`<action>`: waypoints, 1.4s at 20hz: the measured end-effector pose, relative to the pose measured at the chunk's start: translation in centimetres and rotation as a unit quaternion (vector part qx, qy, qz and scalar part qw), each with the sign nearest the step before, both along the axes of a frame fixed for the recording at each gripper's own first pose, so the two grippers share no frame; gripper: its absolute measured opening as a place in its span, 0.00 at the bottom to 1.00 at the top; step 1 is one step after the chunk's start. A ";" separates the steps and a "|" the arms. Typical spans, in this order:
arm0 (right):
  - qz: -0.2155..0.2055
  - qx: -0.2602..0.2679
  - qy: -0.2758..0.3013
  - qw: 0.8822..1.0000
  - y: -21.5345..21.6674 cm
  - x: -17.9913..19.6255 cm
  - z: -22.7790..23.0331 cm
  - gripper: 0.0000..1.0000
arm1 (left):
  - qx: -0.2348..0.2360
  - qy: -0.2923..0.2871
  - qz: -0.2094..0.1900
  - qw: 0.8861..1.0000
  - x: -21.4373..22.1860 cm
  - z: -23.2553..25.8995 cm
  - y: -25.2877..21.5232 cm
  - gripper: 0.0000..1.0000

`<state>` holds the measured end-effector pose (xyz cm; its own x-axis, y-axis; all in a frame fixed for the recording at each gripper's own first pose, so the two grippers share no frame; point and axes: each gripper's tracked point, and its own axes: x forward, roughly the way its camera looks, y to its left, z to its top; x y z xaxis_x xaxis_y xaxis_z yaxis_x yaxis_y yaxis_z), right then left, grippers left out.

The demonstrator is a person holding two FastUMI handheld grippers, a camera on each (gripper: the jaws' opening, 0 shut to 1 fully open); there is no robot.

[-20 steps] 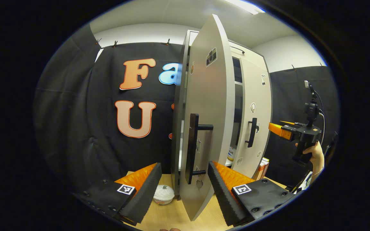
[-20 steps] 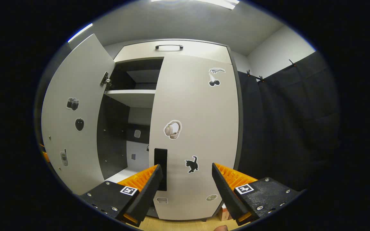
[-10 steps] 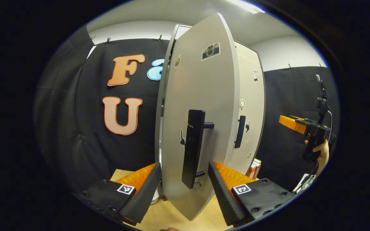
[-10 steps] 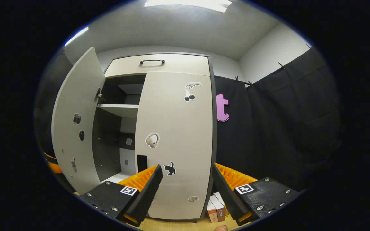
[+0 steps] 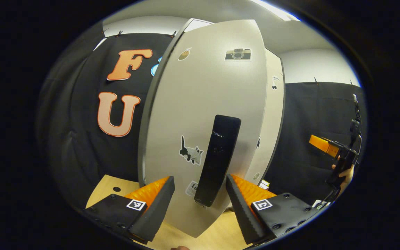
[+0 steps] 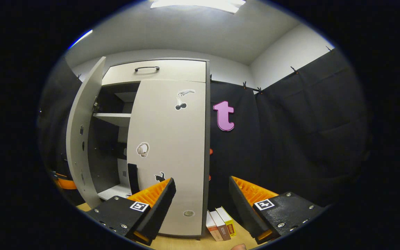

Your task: Grab one shoe with the right hand and put it into the shoe cabinet, grab the other shoe with the left hand and put it into the shoe cabinet; then close the right door with the right hand and the left door with the left hand.

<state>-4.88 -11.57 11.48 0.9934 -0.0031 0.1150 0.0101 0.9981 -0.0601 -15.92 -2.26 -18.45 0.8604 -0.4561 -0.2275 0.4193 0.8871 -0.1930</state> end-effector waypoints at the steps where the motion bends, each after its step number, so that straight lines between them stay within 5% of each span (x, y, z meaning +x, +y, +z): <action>1: -0.005 0.000 0.001 1.000 -0.7 -0.1 -0.1 0.94 | -0.001 0.003 -0.002 1.000 0.6 -0.4 -0.9 0.98; 15: -0.063 -0.004 0.009 0.998 -8.2 -1.0 -0.4 0.94 | 0.060 -0.032 0.073 0.995 7.1 -2.1 -5.4 0.97; 28: -0.010 -0.002 0.033 0.999 -5.6 0.6 -1.0 0.94 | 0.112 -0.044 0.118 0.986 9.0 -1.6 -7.0 0.97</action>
